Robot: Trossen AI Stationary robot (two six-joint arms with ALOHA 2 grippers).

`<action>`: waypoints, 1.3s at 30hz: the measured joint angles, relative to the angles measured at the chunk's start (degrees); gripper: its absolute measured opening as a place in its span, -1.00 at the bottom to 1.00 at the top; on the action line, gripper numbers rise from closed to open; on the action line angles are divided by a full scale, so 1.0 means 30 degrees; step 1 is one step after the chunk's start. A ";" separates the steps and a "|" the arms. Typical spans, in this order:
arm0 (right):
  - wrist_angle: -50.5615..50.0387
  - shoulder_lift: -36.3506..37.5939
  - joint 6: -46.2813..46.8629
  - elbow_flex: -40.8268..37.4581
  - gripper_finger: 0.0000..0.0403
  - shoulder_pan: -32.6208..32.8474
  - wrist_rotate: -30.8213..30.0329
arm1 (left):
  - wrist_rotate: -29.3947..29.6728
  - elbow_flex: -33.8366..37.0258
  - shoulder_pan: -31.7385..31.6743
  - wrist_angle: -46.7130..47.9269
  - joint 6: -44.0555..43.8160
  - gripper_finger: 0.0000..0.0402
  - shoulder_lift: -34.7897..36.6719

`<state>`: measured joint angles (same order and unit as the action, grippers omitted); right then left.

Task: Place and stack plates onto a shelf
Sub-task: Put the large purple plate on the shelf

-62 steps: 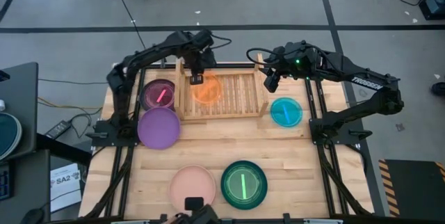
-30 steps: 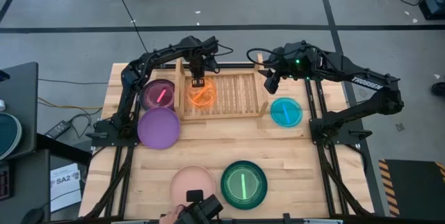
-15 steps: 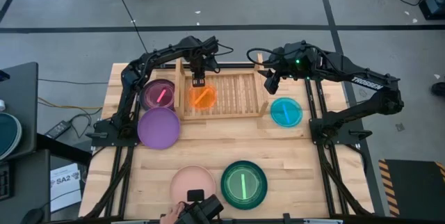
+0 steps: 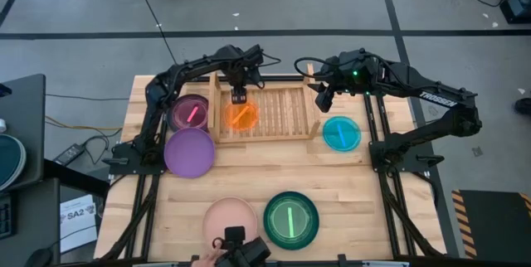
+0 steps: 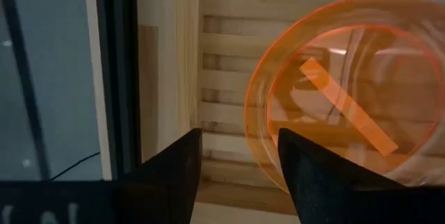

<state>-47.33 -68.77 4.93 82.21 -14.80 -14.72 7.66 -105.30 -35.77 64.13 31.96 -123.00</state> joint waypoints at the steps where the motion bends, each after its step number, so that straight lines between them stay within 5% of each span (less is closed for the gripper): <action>1: 0.0000 0.0000 0.0000 0.0000 -0.06 -0.0001 -0.0007 | 0.0335 -0.0113 0.0126 0.0325 -0.0039 -0.03 0.0000; 13: 0.0000 0.0007 0.0000 0.0000 -0.06 0.0001 -0.0015 | 0.0261 -0.5301 0.2240 0.3738 -0.0417 -0.06 0.0341; 25: -0.0022 0.0007 0.0015 0.0000 -0.06 0.0006 0.0431 | -0.0015 -0.6869 0.3352 0.7200 -0.2072 -0.06 0.5091; 32: -0.0029 0.0007 0.0012 0.0000 -0.06 0.0006 0.0444 | -0.1343 -0.4110 0.3283 0.8542 -0.3788 -0.06 0.9282; 39: -0.0029 0.0007 0.0007 0.0000 -0.06 0.0006 0.0459 | -0.0422 0.2262 0.3153 0.6730 -0.5451 -0.07 1.4479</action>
<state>-47.42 -68.75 4.95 82.21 -14.79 -13.34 6.40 -98.51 -26.31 84.31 15.60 -79.56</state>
